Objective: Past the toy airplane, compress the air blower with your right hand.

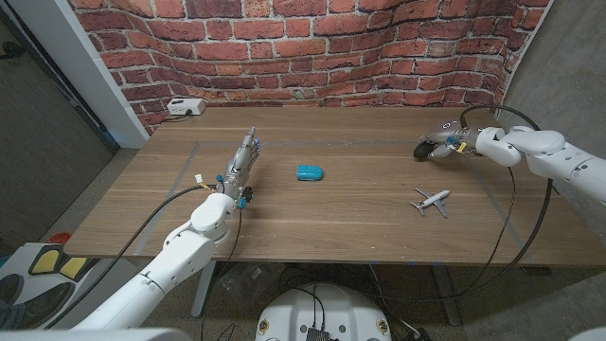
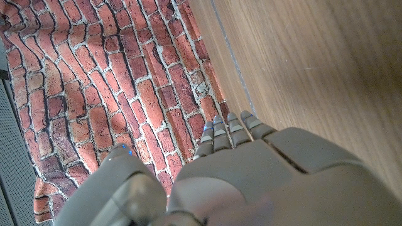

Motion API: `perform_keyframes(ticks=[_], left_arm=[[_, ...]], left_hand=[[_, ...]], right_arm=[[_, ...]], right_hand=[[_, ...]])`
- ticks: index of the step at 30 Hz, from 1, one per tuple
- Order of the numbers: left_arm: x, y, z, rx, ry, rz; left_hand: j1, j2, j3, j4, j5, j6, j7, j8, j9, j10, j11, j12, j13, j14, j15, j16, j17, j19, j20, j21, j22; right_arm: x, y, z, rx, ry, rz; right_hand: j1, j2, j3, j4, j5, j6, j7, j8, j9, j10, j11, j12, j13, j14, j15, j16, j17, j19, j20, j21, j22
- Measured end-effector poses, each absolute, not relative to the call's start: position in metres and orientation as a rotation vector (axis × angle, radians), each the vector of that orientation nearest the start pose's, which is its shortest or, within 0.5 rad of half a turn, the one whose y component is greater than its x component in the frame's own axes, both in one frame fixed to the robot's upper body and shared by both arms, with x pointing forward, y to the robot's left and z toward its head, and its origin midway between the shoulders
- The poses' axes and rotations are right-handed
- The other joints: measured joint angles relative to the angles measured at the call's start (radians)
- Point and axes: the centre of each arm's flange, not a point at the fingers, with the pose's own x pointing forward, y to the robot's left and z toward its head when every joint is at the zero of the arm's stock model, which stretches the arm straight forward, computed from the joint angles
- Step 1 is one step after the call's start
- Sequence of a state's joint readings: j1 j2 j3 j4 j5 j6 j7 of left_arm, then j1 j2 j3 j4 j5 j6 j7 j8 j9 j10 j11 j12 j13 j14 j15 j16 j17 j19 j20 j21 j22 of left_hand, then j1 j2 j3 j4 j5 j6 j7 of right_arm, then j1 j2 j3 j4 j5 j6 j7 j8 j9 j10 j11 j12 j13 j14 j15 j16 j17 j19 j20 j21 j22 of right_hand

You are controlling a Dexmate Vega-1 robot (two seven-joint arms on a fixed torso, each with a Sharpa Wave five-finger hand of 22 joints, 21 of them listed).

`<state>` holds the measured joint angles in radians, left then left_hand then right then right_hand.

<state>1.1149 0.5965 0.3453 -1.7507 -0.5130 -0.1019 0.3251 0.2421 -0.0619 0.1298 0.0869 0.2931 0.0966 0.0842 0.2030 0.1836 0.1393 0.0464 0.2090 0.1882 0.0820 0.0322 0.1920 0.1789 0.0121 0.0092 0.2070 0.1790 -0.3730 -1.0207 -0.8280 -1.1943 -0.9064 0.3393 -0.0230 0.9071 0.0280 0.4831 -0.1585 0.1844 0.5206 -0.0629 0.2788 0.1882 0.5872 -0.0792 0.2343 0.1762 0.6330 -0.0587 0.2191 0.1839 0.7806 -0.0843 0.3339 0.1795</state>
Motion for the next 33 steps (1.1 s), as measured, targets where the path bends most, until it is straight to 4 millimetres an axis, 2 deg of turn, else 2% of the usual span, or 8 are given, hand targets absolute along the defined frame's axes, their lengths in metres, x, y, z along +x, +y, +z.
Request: perform_keyframes(ticks=[13, 33], left_arm=[[0.579, 0.255, -0.065, 0.034, -0.528, -0.063], [0.582, 0.258, -0.059, 0.031, -0.546, -0.081]], left_hand=[[-0.010, 0.010, 0.000, 0.000, -0.005, 0.004, -0.004, 0.000, 0.000, 0.000, 0.000, 0.000, 0.000, 0.000, 0.000, 0.000, 0.000, 0.000, 0.000, -0.004, 0.000], [0.000, 0.000, -0.008, 0.000, -0.005, 0.004, -0.004, -0.004, 0.000, 0.000, 0.000, 0.000, 0.000, 0.000, 0.000, 0.000, 0.000, 0.000, 0.000, -0.004, 0.000]], right_arm=[[0.644, -0.409, 0.060, -2.109, -0.477, -0.011], [0.609, -0.401, 0.081, -2.041, -0.569, -0.122]], right_hand=[[0.000, 0.000, 0.000, 0.000, 0.000, 0.023, 0.002, 0.000, 0.001, 0.021, 0.000, 0.000, 0.000, 0.017, -0.005, 0.000, 0.005, 0.003, -0.003, 0.000, 0.005], [0.000, 0.000, 0.000, 0.000, 0.000, 0.039, -0.003, -0.001, 0.000, 0.034, -0.005, 0.000, 0.000, 0.030, -0.005, -0.001, 0.005, 0.012, -0.005, 0.000, 0.005]])
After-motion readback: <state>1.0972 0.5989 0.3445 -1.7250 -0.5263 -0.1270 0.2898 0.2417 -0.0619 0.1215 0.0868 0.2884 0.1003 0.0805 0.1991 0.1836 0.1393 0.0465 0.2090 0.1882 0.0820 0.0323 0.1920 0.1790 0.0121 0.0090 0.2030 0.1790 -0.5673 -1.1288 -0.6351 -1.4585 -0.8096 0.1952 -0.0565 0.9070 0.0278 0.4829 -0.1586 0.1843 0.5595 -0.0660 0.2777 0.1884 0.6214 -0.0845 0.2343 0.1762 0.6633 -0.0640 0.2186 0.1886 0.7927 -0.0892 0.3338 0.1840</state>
